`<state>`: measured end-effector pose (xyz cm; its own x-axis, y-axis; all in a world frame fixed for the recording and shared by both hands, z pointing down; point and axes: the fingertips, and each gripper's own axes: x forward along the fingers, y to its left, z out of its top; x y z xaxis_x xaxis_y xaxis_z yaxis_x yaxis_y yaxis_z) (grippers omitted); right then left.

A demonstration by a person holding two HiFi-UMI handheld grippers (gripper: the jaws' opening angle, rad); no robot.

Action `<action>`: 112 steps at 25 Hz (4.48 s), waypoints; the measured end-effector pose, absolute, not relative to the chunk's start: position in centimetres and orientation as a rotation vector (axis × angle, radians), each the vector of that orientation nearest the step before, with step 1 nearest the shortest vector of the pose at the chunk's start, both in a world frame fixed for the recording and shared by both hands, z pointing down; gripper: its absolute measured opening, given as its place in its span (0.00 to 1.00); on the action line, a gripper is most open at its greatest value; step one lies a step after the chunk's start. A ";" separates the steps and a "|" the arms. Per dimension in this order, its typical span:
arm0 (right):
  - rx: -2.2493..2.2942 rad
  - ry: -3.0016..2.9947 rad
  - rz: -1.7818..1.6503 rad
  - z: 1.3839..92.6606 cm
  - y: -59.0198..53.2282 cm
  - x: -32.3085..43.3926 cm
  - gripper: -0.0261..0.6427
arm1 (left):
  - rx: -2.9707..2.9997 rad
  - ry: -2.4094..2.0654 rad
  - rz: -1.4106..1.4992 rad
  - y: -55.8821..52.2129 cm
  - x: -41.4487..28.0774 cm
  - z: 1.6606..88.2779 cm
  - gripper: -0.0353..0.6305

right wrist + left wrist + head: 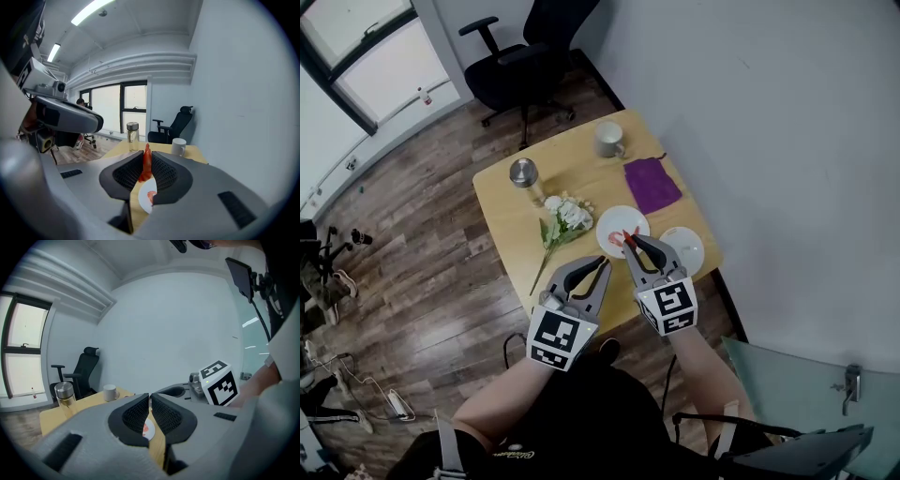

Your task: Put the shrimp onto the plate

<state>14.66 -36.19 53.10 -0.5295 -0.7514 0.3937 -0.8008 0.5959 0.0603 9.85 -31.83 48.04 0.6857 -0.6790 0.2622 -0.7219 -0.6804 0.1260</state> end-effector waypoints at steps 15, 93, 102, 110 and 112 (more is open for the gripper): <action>1.049 -2.162 0.086 62.6 -42.5 14.9 0.12 | 2.630 -1.148 0.315 -34.3 9.6 50.7 0.09; 1.077 -2.248 0.208 62.3 -45.4 13.3 0.05 | 2.591 -1.190 0.318 -33.2 9.4 51.8 0.09; 1.251 -2.435 0.240 53.5 -40.8 14.2 0.04 | 2.622 -1.186 0.282 -32.9 10.0 50.3 0.09; 1.450 -2.549 0.219 46.2 -36.0 16.6 0.04 | 2.657 -1.191 0.234 -32.5 10.7 48.0 0.08; 1.495 -2.561 0.211 44.8 -34.9 17.3 0.04 | 2.666 -1.189 0.225 -32.3 11.0 47.5 0.08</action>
<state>17.25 -34.86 44.77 -0.4838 -0.8483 0.2153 -0.8720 0.4881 -0.0369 10.96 -32.30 47.52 0.6622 -0.7149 0.2245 -0.7475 -0.6510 0.1318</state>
